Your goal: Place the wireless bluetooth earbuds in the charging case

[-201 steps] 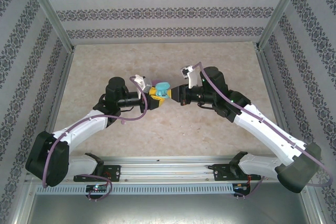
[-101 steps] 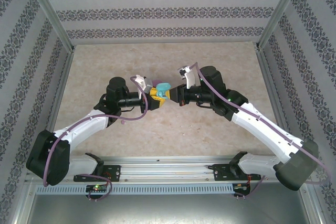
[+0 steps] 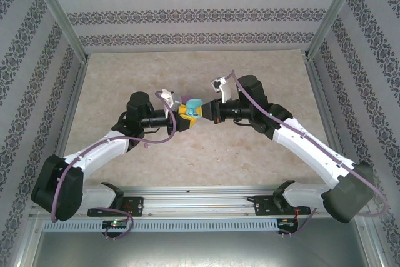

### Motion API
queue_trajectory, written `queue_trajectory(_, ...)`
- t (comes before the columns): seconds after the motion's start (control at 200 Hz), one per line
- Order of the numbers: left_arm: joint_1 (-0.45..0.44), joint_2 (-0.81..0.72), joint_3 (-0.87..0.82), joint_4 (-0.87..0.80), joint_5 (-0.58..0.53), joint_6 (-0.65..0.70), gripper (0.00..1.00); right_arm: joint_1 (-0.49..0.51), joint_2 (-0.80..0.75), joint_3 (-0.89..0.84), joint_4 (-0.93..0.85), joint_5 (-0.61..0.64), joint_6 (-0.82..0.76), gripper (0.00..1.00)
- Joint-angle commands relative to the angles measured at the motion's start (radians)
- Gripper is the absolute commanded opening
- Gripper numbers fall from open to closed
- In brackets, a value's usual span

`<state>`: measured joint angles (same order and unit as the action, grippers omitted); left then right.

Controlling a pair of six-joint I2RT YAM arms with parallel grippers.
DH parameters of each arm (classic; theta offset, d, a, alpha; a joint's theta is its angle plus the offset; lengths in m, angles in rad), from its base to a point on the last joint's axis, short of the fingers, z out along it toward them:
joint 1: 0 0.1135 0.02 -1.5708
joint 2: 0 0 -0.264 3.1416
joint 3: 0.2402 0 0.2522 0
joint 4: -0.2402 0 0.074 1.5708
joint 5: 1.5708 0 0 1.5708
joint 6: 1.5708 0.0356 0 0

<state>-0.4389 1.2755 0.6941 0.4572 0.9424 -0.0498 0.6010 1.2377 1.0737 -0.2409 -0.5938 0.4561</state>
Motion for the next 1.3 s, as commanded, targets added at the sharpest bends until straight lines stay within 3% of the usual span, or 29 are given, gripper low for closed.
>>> queue_trajectory(0.0, -0.013, -0.010, 0.023, 0.033, 0.028, -0.015, 0.13, -0.019, 0.006, 0.034, 0.028, -0.054, -0.021, 0.08)
queue_trajectory(0.555, -0.014, -0.008, 0.021, 0.061, 0.032, -0.034, 0.13, -0.033, 0.027, 0.031, 0.020, -0.106, -0.048, 0.08)
queue_trajectory(1.294, -0.014, -0.009, 0.021, 0.090, 0.039, -0.055, 0.13, -0.033, 0.049, 0.033, -0.077, -0.064, -0.123, 0.07)
